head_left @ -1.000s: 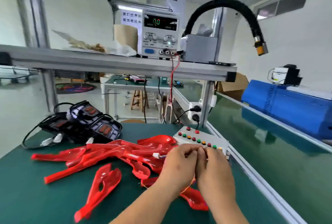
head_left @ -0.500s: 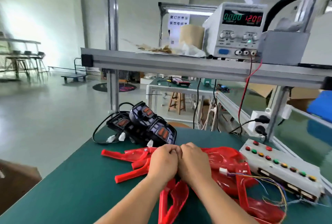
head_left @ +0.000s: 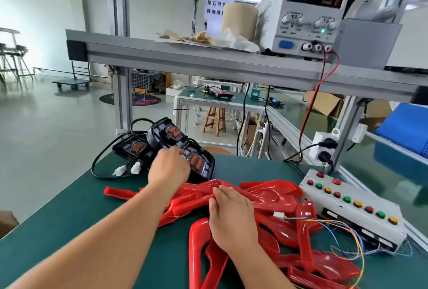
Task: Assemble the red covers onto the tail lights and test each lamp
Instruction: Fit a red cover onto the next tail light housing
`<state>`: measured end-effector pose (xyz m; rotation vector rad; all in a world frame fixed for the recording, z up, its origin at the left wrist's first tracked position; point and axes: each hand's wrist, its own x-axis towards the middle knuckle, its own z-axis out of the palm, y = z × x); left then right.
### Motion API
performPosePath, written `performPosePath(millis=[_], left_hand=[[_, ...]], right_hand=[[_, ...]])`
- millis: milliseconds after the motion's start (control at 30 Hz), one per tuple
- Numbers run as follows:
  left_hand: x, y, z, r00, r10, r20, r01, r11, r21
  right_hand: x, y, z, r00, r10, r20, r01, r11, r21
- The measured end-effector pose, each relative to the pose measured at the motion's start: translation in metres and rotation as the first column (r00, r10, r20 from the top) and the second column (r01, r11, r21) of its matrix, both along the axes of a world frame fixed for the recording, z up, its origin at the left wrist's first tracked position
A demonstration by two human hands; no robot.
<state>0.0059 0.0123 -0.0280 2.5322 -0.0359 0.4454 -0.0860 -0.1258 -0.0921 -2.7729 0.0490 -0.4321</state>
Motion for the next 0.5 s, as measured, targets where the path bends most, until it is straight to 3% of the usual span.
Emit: performPosePath(millis=[67, 233, 500], left_hand=[[0.013, 0.003, -0.002, 1.0, 0.021, -0.018, -0.019, 0.992, 0.128], [0.024, 0.001, -0.009, 0.996, 0.094, 0.01, -0.093, 0.972, 0.216], [0.032, -0.001, -0.013, 0.991, 0.129, -0.033, -0.126, 0.988, 0.084]], right_hand=[[0.0, 0.0, -0.001, 1.0, 0.001, -0.002, -0.001, 1.0, 0.017], [0.002, -0.001, -0.001, 1.0, 0.01, -0.003, -0.01, 1.0, 0.028], [0.003, -0.002, -0.001, 1.0, 0.022, -0.014, -0.021, 0.998, 0.057]])
